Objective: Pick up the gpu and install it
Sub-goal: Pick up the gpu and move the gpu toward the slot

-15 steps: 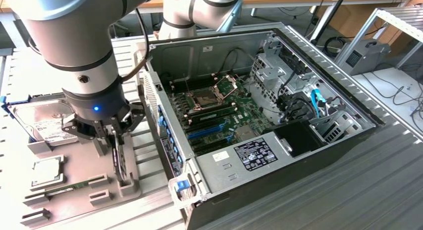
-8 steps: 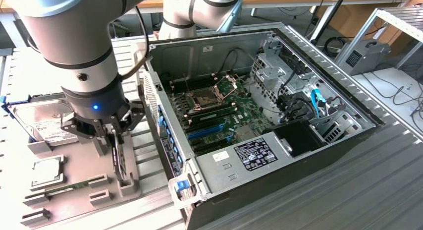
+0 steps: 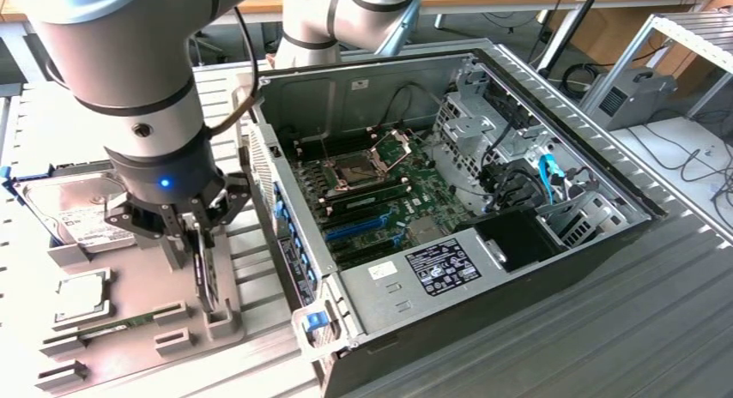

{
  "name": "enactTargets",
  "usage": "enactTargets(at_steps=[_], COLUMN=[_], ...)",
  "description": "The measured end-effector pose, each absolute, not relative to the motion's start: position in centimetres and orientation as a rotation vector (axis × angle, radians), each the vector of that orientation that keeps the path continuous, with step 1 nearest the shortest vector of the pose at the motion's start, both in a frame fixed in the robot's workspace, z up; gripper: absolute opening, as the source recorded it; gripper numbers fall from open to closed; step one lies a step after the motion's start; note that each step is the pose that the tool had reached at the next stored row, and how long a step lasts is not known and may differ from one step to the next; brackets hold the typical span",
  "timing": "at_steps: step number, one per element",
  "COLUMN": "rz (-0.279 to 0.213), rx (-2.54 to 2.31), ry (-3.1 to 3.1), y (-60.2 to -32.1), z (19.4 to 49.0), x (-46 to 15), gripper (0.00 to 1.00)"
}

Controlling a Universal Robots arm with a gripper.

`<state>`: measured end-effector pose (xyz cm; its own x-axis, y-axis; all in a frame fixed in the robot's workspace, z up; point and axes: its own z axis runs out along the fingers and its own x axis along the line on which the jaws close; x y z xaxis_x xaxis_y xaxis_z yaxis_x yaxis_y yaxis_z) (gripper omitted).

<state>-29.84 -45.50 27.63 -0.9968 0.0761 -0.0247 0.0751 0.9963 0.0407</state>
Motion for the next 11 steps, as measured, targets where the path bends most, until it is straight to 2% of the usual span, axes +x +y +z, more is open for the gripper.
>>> enactTargets(at_steps=[11], rz=[0.062], rx=[0.118], ry=[3.112], y=[-45.5], z=[28.0], x=[-29.84], gripper=[0.26])
